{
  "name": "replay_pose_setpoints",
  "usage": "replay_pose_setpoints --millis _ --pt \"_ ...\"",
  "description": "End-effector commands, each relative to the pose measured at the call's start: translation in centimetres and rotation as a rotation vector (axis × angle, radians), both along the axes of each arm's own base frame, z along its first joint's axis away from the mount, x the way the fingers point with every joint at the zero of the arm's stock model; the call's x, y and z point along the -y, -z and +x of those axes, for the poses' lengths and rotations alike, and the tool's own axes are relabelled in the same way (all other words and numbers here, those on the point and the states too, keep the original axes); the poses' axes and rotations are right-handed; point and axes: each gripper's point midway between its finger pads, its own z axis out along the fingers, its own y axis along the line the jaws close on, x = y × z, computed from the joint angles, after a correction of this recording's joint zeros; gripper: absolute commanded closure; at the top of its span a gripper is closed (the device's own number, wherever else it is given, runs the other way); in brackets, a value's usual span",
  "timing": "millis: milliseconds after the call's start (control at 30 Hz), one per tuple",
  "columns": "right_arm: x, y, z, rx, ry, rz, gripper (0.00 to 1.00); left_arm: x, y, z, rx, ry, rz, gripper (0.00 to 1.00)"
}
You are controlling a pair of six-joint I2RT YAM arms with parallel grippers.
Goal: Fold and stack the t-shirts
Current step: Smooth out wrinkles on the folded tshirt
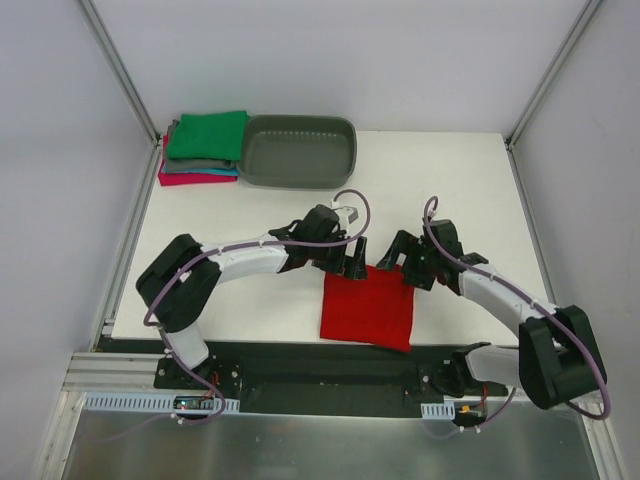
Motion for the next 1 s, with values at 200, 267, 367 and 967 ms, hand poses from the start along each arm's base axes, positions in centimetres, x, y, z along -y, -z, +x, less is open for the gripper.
replay_pose_setpoints --millis 200,267,367,967 --pt "0.7 4.3 1.0 -0.081 -0.014 -0.015 0.04 -1.6 5.7 1.1 -0.116 -0.015 0.057 0.01" --pt "0.8 4.6 0.8 -0.086 -0.016 -0.017 0.04 -1.9 6.0 0.7 -0.133 -0.018 0.060 0.01" --pt "1.0 4.0 0.8 -0.070 -0.036 -0.031 0.04 -2.1 5.1 0.9 -0.098 -0.017 0.053 0.01" --pt "9.3 -2.7 -2.6 0.324 0.370 -0.097 0.04 -8.2 -1.9 -1.6 0.021 -0.222 -0.004 0.01"
